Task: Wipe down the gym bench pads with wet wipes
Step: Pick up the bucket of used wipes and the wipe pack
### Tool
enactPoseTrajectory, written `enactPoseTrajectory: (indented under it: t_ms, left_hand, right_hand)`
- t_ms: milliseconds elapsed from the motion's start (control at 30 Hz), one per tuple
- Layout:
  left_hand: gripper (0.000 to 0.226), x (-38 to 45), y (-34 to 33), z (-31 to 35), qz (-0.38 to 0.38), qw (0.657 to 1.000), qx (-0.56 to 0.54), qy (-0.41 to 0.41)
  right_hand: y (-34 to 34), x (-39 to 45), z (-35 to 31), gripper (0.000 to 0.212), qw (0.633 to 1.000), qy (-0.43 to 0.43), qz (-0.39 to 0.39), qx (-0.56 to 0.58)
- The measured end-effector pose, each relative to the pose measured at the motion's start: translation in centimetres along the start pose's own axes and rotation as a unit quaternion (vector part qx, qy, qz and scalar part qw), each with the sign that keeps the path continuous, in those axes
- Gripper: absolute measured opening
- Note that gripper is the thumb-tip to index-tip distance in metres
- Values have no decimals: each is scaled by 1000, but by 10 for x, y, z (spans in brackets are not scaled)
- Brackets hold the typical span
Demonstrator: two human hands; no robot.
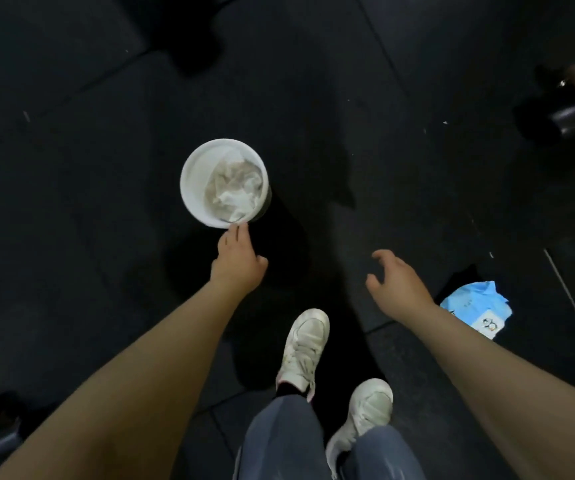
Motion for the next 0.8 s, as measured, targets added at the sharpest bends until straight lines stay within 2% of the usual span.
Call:
enactPoseTrajectory:
  t_ms: [200, 300, 333, 467, 600, 800]
  left_hand:
    - [88, 63, -9, 20, 42, 999, 22, 13]
    - [82, 78, -23, 28, 66, 998, -13, 19]
    - [73, 82, -23, 28, 84, 996, -26, 22]
    - [11, 92, -21, 27, 138, 989, -58, 5]
    - [19, 83, -21, 45, 166, 984, -59, 1]
    - [14, 41, -47, 136, 173, 980, -53, -77]
  right_hand:
    - [-32, 34, 50, 49, 999, -26, 8, 29]
    - [-41, 41, 67, 51, 998, -46, 22, 47]
    - [-43, 42, 73, 52, 997, -50, 26, 53]
    - [-45, 37, 96, 53, 995, -71, 29, 67]
    - [-44, 27, 119, 53, 992, -100, 27, 69]
    - [-26, -2, 169, 54, 983, -147, 49, 101]
Point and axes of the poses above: each hand's wrist, its own x-axis towards the middle knuckle, its own y-axis out of the back of the hand, z = x × y, the point moved 9 cm from there along x, towards the middle knuckle, and after that the axes turned 14 degrees about x, right-handed, at the moved point
